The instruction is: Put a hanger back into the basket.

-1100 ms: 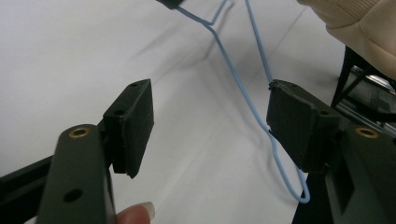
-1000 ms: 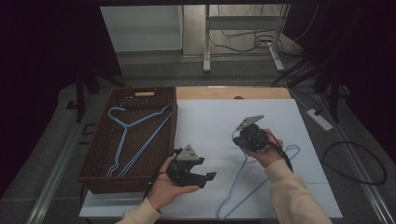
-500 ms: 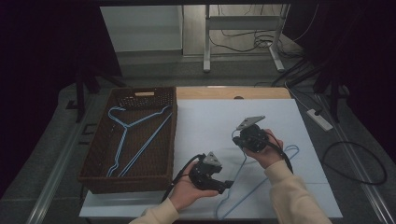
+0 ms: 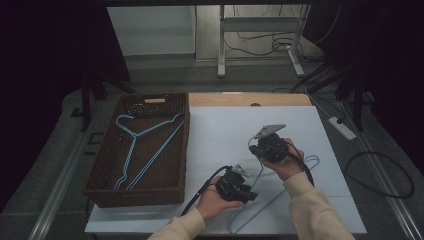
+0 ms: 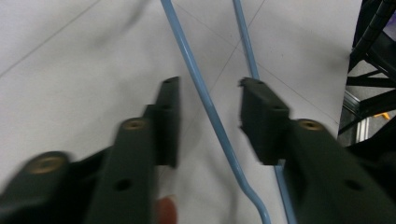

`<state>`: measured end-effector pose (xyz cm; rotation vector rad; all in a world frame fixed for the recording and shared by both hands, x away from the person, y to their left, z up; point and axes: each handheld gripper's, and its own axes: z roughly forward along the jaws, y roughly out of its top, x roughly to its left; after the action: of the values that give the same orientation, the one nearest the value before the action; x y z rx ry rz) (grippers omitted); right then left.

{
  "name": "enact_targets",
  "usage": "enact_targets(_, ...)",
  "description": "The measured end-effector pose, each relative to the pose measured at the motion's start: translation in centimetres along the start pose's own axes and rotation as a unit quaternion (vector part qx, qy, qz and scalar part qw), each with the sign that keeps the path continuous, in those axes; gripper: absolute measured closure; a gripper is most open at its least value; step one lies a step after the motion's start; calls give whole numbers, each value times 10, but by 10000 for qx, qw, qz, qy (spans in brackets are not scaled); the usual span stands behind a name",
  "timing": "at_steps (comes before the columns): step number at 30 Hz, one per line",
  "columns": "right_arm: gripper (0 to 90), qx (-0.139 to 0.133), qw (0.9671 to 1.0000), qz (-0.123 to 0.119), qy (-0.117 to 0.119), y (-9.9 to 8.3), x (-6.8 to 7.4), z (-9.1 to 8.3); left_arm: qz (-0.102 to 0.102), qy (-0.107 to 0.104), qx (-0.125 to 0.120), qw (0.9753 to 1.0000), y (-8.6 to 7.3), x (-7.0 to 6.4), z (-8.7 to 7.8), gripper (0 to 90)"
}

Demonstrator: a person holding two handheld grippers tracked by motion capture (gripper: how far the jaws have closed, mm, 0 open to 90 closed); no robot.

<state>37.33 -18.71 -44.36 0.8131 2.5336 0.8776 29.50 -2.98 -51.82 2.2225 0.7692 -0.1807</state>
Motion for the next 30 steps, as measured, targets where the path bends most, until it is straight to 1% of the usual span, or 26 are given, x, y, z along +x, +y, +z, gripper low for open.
enact_targets(2,879,-47,10000,13,18,0,0,-1,-12,36,-9,10000,0,1,-1,758)
enact_targets(4,878,-113,9999,12,13,-1,1,-3,-68,16,-27,10000,0,2,-2,772)
enact_targets(7,874,-266,9996,58,15,-3,0,-7,-152,80,-109,9998,-1,0,-4,786)
enact_targets(8,874,-266,9996,58,15,-3,0,-7,-152,80,-109,9998,-1,0,-4,791)
enact_targets(9,870,-305,9995,88,22,-4,0,-8,-193,110,-161,9996,-1,0,-5,791)
enact_targets(12,746,-568,9981,215,104,-9,-2,-17,-305,216,-284,9989,-2,1,-9,819)
enact_targets(13,693,-670,9974,245,115,-12,-3,-21,-366,193,-352,9985,-2,2,-11,831)
enact_targets(15,612,-874,9953,377,166,-17,-3,-30,-484,157,-479,9976,-3,2,-15,851)
enact_targets(16,581,-998,9937,463,224,-21,-3,-36,-482,180,-539,9972,-3,2,-16,860)
enact_targets(18,549,-1232,9897,654,321,-30,-3,-47,-449,216,-599,9970,-3,0,-18,864)
enact_targets(20,528,-1403,9861,817,362,-40,-3,-57,-464,217,-620,9968,-3,-1,-19,865)
enact_targets(22,517,-1526,9832,918,393,-50,-1,-65,-466,227,-661,9965,-3,-1,-21,866)
enact_targets(24,517,-1632,9808,977,419,-61,0,-73,-485,217,-718,9960,-3,-1,-23,866)
enact_targets(25,517,-1657,9802,989,433,-64,0,-76,-494,206,-774,9956,-3,-2,-25,866)
enact_targets(27,517,-1753,9777,1052,483,-76,1,-83,-491,192,-849,9950,-3,-3,-29,867)
enact_targets(28,513,-1770,9771,1075,492,-81,1,-85,-496,180,-890,9946,-3,-4,-31,867)
enact_targets(30,511,-1743,9770,1133,475,-92,1,-87,-488,164,-961,9940,-2,-5,-36,867)
